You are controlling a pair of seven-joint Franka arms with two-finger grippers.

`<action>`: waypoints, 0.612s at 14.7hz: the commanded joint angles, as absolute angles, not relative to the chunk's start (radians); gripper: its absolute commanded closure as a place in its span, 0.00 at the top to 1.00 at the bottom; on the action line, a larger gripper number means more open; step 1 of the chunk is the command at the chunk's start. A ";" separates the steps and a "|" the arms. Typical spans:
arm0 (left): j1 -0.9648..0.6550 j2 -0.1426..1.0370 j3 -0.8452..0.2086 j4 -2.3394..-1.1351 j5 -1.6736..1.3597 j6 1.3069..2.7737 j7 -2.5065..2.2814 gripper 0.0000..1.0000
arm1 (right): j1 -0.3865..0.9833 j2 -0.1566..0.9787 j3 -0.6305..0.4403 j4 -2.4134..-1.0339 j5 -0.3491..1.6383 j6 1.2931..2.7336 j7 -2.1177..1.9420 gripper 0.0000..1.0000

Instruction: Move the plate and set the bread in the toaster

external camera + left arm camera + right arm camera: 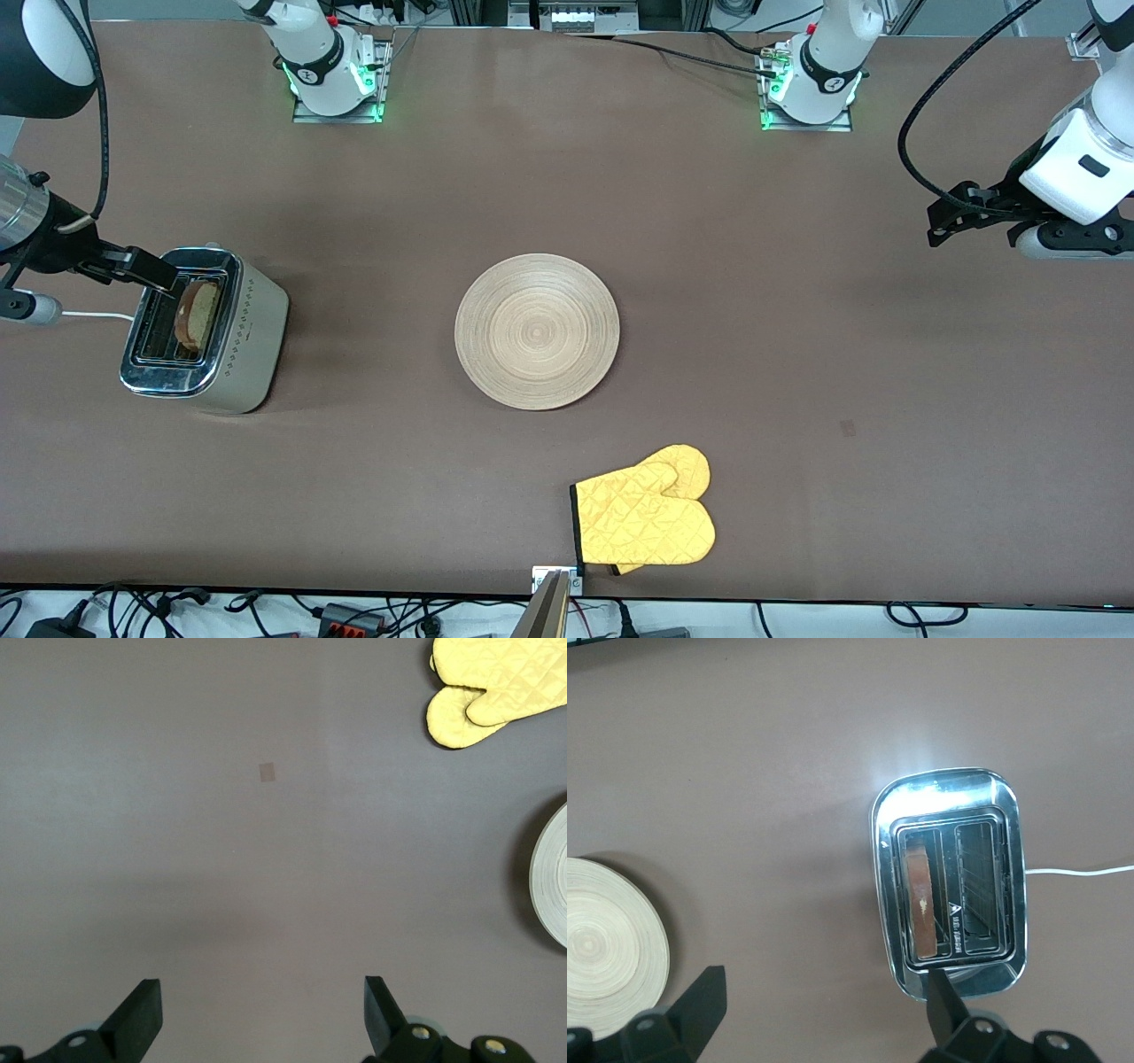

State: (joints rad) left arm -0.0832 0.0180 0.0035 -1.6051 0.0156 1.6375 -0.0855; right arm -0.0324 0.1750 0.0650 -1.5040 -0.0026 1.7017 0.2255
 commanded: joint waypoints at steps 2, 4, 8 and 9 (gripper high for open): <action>-0.081 0.011 0.002 -1.605 0.020 1.631 -0.064 1.00 | -0.046 0.173 0.078 -1.497 0.003 1.704 0.224 1.00; -0.083 0.020 0.000 -1.594 0.021 1.631 -0.064 1.00 | -0.046 0.172 0.078 -1.497 0.002 1.704 0.222 1.00; -0.083 0.021 0.000 -1.592 0.021 1.644 -0.066 1.00 | -0.048 0.173 0.078 -1.497 0.003 1.704 0.222 1.00; -0.084 0.021 0.000 -1.592 0.021 1.644 -0.066 1.00 | -0.048 0.173 0.078 -1.497 0.005 1.704 0.222 1.00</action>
State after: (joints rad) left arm -0.0836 0.0180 0.0019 -1.6051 0.0156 1.6441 -0.0851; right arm -0.0331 0.1751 0.0650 -1.5039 -0.0026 1.7022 0.2254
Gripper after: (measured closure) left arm 0.000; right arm 0.000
